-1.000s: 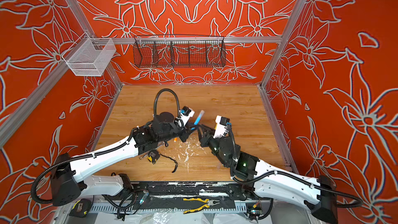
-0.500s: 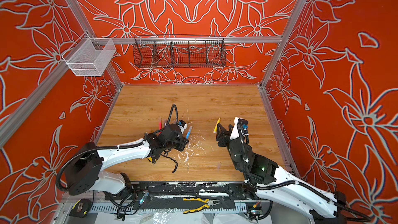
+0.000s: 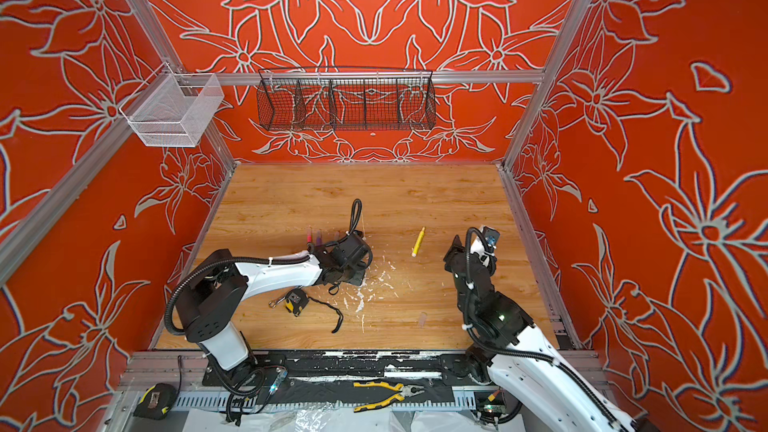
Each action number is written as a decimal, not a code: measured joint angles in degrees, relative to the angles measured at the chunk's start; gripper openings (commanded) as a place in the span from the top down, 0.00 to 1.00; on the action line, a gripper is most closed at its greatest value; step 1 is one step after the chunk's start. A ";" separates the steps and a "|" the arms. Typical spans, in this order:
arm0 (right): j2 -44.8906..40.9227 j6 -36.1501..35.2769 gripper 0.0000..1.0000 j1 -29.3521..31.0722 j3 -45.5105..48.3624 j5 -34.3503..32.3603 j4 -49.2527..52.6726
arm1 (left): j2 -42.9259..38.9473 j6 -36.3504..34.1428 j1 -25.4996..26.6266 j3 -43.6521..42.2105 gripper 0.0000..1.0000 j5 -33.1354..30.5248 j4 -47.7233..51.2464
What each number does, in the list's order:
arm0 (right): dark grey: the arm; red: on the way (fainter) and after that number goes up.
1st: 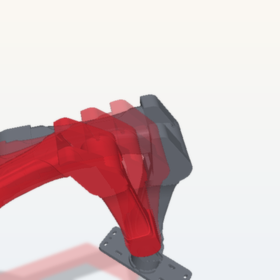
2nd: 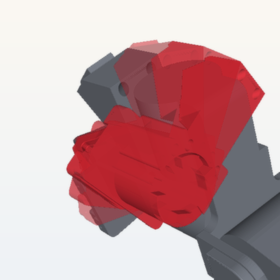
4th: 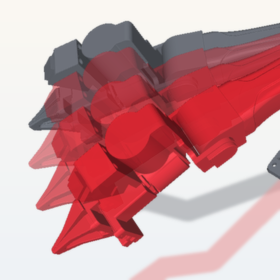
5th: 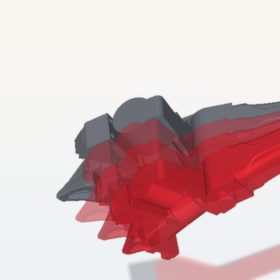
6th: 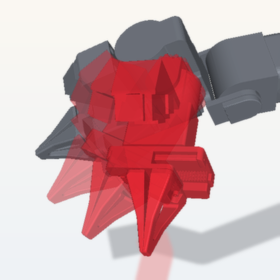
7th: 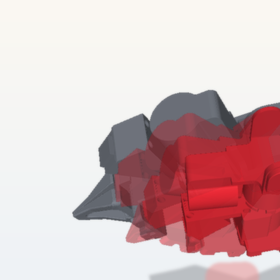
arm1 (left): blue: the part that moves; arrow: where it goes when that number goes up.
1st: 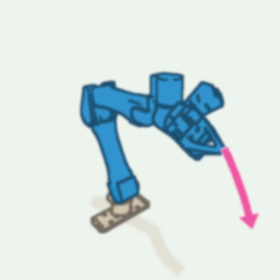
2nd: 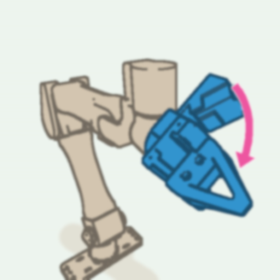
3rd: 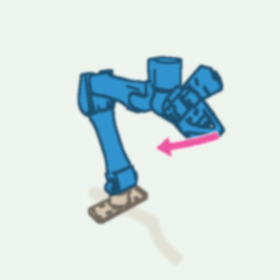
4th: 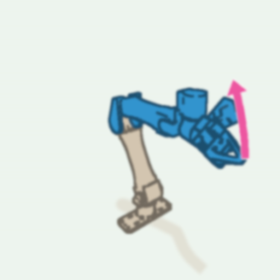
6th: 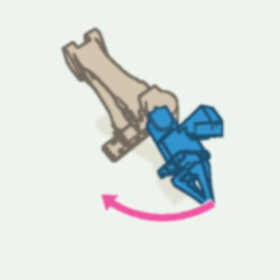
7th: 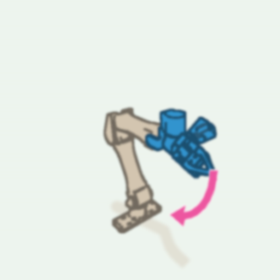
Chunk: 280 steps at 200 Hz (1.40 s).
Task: Insert the pens into the pen caps
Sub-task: 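Lower the capped blue highlighter with the left gripper while the right withdraws, then move the left gripper over the yellow highlighter and close on it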
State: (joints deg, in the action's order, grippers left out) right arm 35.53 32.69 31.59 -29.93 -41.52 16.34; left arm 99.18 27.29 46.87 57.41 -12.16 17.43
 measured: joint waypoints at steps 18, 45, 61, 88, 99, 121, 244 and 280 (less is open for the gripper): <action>5.90 0.02 0.34 -6.56 0.92 3.98 -2.36 | 1.92 0.00 0.00 2.23 0.95 -1.68 1.33; 12.59 0.66 0.39 -14.53 3.72 8.48 -5.57 | 3.67 -0.04 0.00 3.26 0.83 -2.89 2.34; 14.95 1.38 0.40 -17.75 4.61 10.71 -5.92 | 3.74 -0.26 0.00 3.26 0.74 -3.37 3.32; 15.10 2.23 0.40 -18.78 4.76 12.26 -7.32 | 3.74 -0.63 0.00 3.76 0.63 -3.78 4.50; 14.78 2.32 0.40 -18.78 4.90 12.85 -7.96 | 3.74 -0.52 0.00 4.50 0.58 -3.82 5.03; 13.88 2.36 0.39 -18.78 5.33 14.08 -8.11 | 3.34 -1.11 0.00 5.92 0.51 -3.89 5.60; 11.15 1.38 0.36 -18.78 7.54 19.91 -9.70 | 11.52 -6.95 0.07 33.53 0.47 4.63 7.74; 11.21 0.94 0.36 -18.78 7.54 20.15 -9.79 | 24.87 -8.00 0.22 47.43 0.49 7.52 12.35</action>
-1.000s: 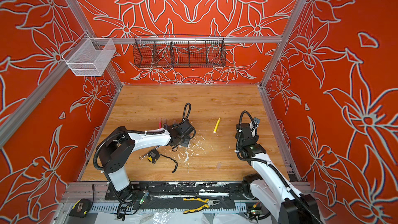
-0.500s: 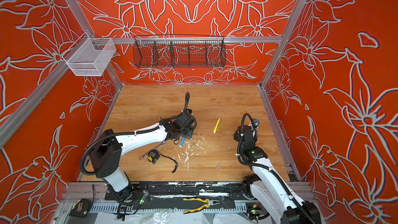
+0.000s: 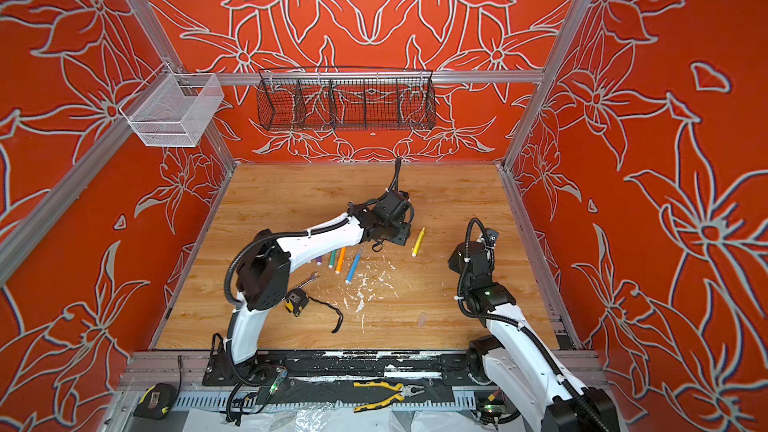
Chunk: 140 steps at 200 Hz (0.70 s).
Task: Insert the pens into the pen caps
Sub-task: 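Move the left gripper over the yellow highlighter and close on it, then lift the yellow highlighter upright with the left gripper toward the right gripper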
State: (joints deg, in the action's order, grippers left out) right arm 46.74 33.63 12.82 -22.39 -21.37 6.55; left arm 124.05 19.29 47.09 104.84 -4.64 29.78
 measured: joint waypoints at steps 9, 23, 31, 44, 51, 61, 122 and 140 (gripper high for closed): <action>0.00 -0.04 0.36 0.00 0.00 0.00 0.00 | 2.89 -0.09 0.07 3.10 0.49 0.55 1.16; 0.02 -0.15 0.36 0.00 0.02 0.04 0.00 | 6.60 -0.22 0.22 7.17 0.48 1.42 2.73; 0.02 -0.20 0.36 0.00 0.02 0.13 0.00 | 8.37 -0.26 0.26 9.42 0.48 1.90 3.80; 0.02 -0.24 0.36 0.00 0.02 0.26 -0.02 | 11.26 -0.31 0.28 13.42 0.49 2.45 5.75; 0.02 -0.24 0.36 0.00 0.02 0.31 -0.02 | 12.96 -0.39 0.33 15.87 0.49 2.73 6.69; 0.02 -0.26 0.36 0.00 0.00 0.37 -0.02 | 14.91 -0.44 0.39 18.73 0.50 3.02 7.89; 0.02 -0.44 0.36 0.00 0.00 0.90 -0.04 | 20.70 -1.40 1.09 23.32 0.63 3.48 12.33; 0.02 -0.44 0.36 0.00 0.02 1.18 -0.09 | 20.83 -1.60 1.57 23.65 0.66 3.19 12.87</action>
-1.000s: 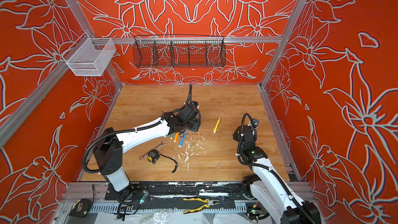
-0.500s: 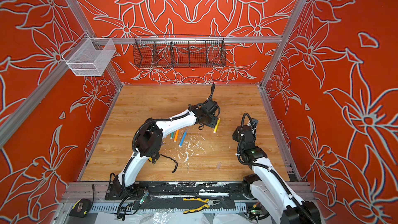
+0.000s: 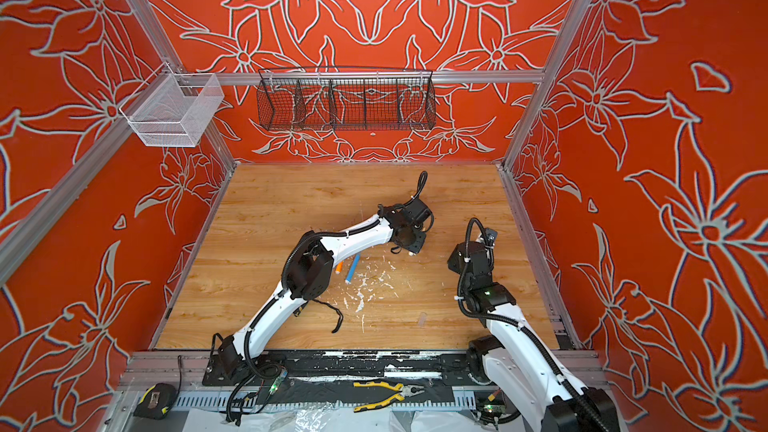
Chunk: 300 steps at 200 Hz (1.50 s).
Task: Insert the pens into the pen caps
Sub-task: 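Lift the yellow highlighter upright with the left gripper toward the right gripper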
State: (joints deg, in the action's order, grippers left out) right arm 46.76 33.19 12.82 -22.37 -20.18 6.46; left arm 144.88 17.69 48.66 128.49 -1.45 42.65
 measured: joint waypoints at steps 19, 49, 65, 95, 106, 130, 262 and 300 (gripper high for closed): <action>0.00 -0.02 0.36 0.00 -0.02 0.13 -0.13 | 0.15 -0.44 0.68 0.11 0.72 -1.09 0.81; 0.00 -0.04 0.36 0.00 0.00 0.17 -0.37 | 0.50 -1.57 1.38 0.57 0.83 -2.80 1.49; 0.00 -0.04 0.36 0.00 -0.02 0.31 -0.37 | 0.87 -1.51 1.57 1.31 0.89 -3.56 1.81; 0.04 -0.04 0.38 0.00 0.00 0.37 -0.44 | 1.33 -2.10 1.60 2.23 1.00 -4.48 2.10; 0.11 -0.02 0.39 0.00 -0.02 0.42 -0.46 | 1.33 -2.25 1.60 2.25 1.00 -4.96 2.12; 0.17 0.46 0.40 0.00 -0.28 1.38 0.81 | 0.44 -2.93 1.64 0.70 1.00 -6.36 1.68; -13.90 23.41 0.22 12.37 3.13 34.23 -12.35 | -52.63 -6.58 10.29 -61.31 1.00 -9.86 -32.52; -9.90 24.65 0.36 17.68 3.13 33.38 -16.68 | -55.21 -7.69 11.65 -66.69 1.00 -9.46 -36.59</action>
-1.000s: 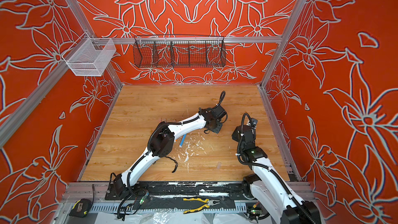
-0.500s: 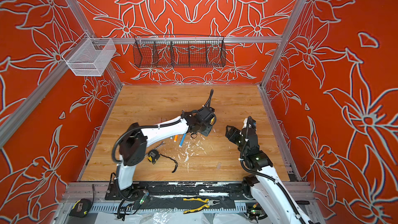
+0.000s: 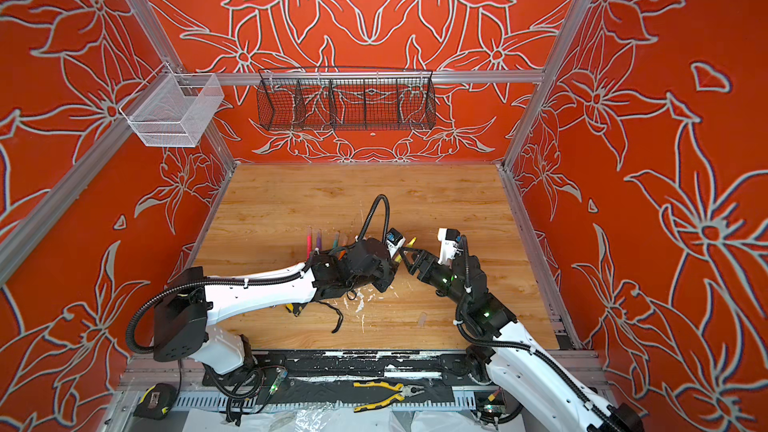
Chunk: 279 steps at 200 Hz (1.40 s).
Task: Insert the pens into the pen caps
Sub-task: 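Lift the yellow highlighter upright with the left gripper toward the right gripper, then move the right gripper down over the translucent cap near the robot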
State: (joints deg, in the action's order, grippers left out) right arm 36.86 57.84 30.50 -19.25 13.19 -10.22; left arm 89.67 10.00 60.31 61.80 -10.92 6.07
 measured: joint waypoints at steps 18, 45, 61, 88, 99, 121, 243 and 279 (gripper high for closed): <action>1.77 0.90 0.44 0.46 0.00 -0.76 -1.55 | -2.19 -0.66 0.98 -2.84 1.00 0.33 -2.40; 5.07 1.25 0.67 1.09 0.00 -1.42 -4.00 | -4.76 -1.27 1.64 -5.42 1.00 1.11 -4.90; 6.67 1.51 0.82 1.73 0.00 -1.53 -5.25 | -5.25 -1.42 1.62 -5.57 1.00 1.36 -5.64; 7.52 1.55 0.96 3.19 -0.46 -2.95 -5.95 | -5.29 -1.70 1.62 -5.77 0.89 1.55 -5.79; 7.69 1.49 1.00 3.89 -0.50 -3.82 -5.95 | -5.29 -1.86 1.62 -5.90 0.82 1.53 -5.79; 8.04 1.42 1.00 6.10 -0.52 -5.31 -5.88 | -5.29 -2.58 1.62 -6.14 0.65 1.57 -6.19; 8.22 1.03 0.70 14.91 -1.29 -13.40 -6.38 | -5.16 -3.17 1.62 -7.19 1.00 -0.24 -8.57; 4.85 0.20 0.41 15.28 -2.60 -16.79 1.57 | -5.27 -2.10 0.42 -8.24 1.00 -2.08 -10.43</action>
State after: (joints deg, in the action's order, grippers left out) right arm 41.71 58.04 45.78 -21.85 -3.60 -8.64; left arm 84.40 7.90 60.73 53.56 -12.99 -4.36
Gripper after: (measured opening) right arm 0.561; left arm 0.145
